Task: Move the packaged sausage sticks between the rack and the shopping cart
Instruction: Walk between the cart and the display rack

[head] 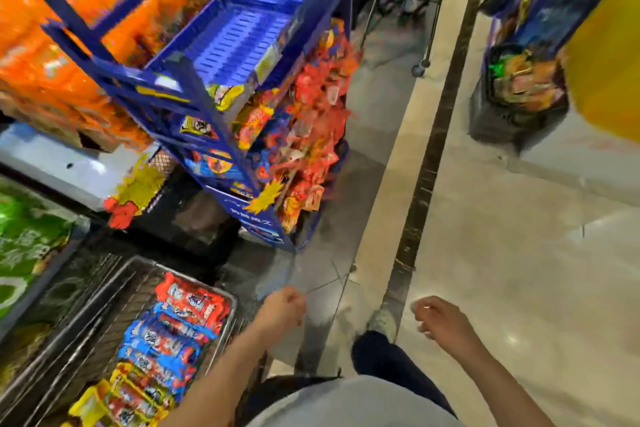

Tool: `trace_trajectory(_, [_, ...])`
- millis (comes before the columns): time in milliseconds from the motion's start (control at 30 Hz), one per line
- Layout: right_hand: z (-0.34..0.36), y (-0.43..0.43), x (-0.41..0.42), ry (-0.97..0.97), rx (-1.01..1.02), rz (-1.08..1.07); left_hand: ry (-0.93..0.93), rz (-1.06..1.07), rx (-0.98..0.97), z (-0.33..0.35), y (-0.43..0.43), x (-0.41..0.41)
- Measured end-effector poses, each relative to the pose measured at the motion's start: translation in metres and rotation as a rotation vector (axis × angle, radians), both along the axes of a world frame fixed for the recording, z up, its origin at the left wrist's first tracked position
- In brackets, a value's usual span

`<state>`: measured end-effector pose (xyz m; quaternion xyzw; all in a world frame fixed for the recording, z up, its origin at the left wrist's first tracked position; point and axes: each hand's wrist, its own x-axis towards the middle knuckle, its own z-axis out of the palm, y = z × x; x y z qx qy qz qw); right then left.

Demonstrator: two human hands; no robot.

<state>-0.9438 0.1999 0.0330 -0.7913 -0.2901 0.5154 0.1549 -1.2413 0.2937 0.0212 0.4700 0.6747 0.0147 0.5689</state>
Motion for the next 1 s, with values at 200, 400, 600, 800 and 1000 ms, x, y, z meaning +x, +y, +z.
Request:
trace_trajectory(200, [0.012,0.097,0.091,-0.059,0.035,0.263,0.013,-0.134,-0.034,0.008,0.041,0.113])
trace_trajectory(400, [0.005,0.178,0.103,-0.06,0.0,0.42,-0.063,0.145,-0.105,0.007,0.091,0.131])
trace_trajectory(600, [-0.012,0.262,0.097,-0.056,-0.045,0.58,-0.17,0.637,-0.089,0.0,0.168,0.125])
trace_trajectory(800, [0.021,0.379,0.076,-0.034,0.048,0.697,-0.327,0.932,0.184,0.029,0.265,0.119])
trace_trajectory(1000, [0.059,0.502,-0.006,0.055,0.303,0.687,-0.502,1.232,0.275,0.054,0.331,0.115])
